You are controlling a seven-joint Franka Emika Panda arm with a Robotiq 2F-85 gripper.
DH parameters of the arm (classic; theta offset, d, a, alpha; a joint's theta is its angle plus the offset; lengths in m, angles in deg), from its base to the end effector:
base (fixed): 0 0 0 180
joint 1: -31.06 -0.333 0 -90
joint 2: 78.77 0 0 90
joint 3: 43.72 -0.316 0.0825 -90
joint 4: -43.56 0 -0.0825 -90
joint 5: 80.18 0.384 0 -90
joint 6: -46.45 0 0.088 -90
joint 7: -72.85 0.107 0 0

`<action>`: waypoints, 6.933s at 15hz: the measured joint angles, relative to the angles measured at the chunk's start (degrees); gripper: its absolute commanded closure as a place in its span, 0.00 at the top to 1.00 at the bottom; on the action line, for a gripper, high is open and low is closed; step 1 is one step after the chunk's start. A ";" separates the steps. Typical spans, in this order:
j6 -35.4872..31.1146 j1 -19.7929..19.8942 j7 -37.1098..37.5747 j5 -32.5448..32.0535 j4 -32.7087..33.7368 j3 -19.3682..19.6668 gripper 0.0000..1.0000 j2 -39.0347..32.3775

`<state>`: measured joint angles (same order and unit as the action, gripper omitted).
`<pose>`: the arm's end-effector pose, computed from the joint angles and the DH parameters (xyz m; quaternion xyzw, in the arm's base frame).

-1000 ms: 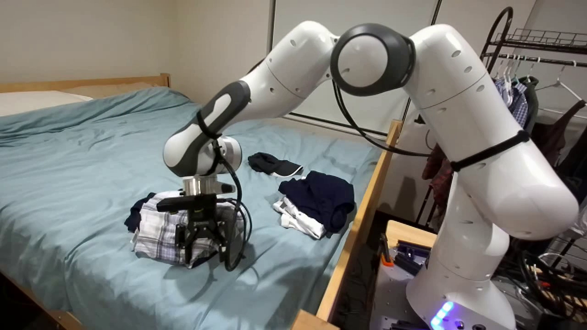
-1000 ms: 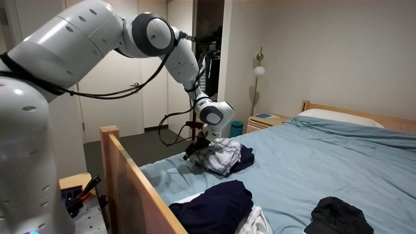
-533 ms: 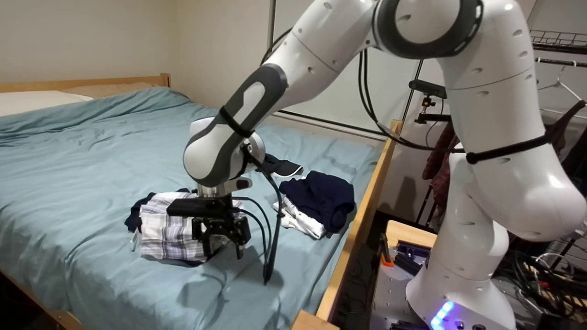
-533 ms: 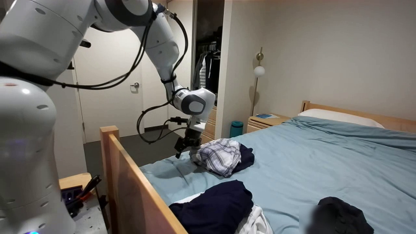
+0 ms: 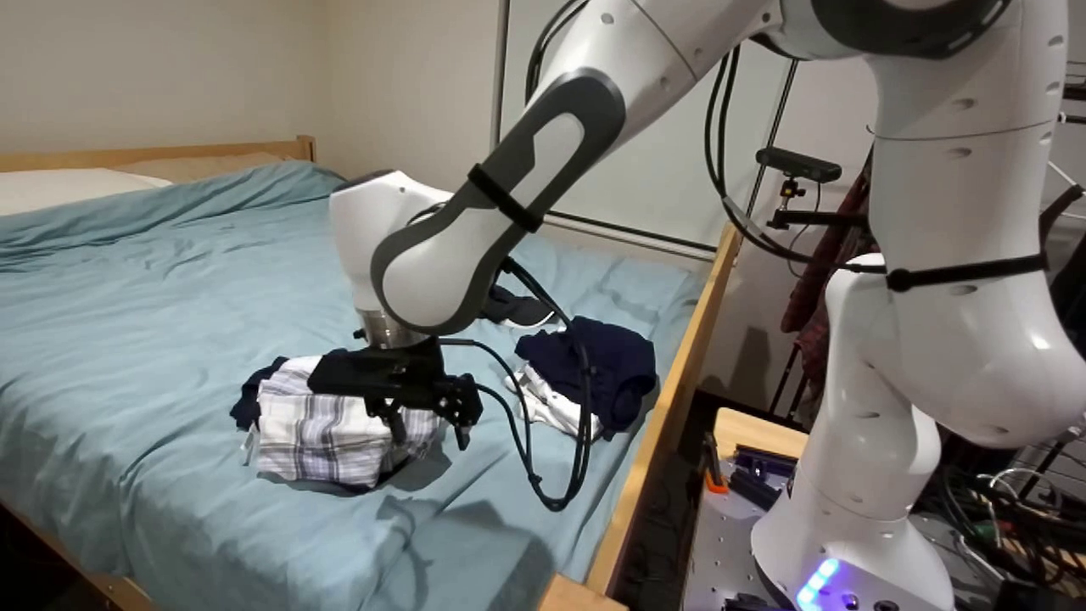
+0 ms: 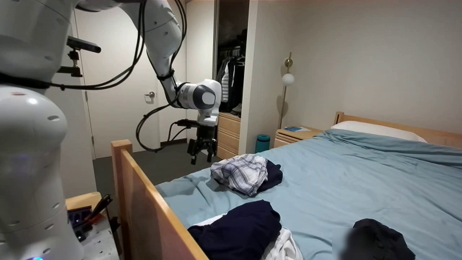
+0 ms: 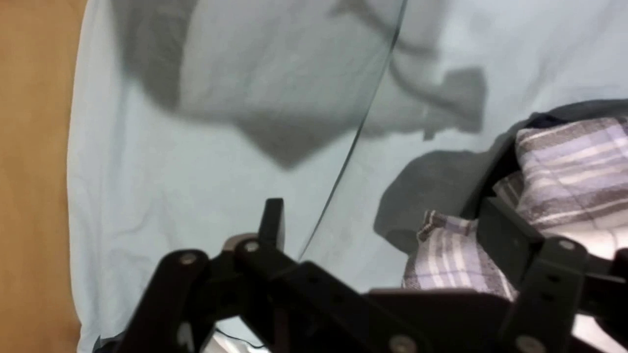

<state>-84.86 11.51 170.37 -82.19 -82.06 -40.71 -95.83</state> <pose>0.5134 0.1513 0.2335 0.7652 -0.6359 -0.0373 0.0937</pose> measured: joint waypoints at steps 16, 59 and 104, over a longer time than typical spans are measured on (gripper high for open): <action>-28.17 -0.11 25.61 -19.19 -6.88 7.85 1.00 -1.93; 23.93 8.68 -16.65 -24.14 16.67 -4.00 0.06 17.13; 22.64 1.88 -23.30 -9.54 65.18 -2.69 0.06 -28.68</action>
<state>-62.22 13.40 147.07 -91.73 -16.88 -43.40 -124.51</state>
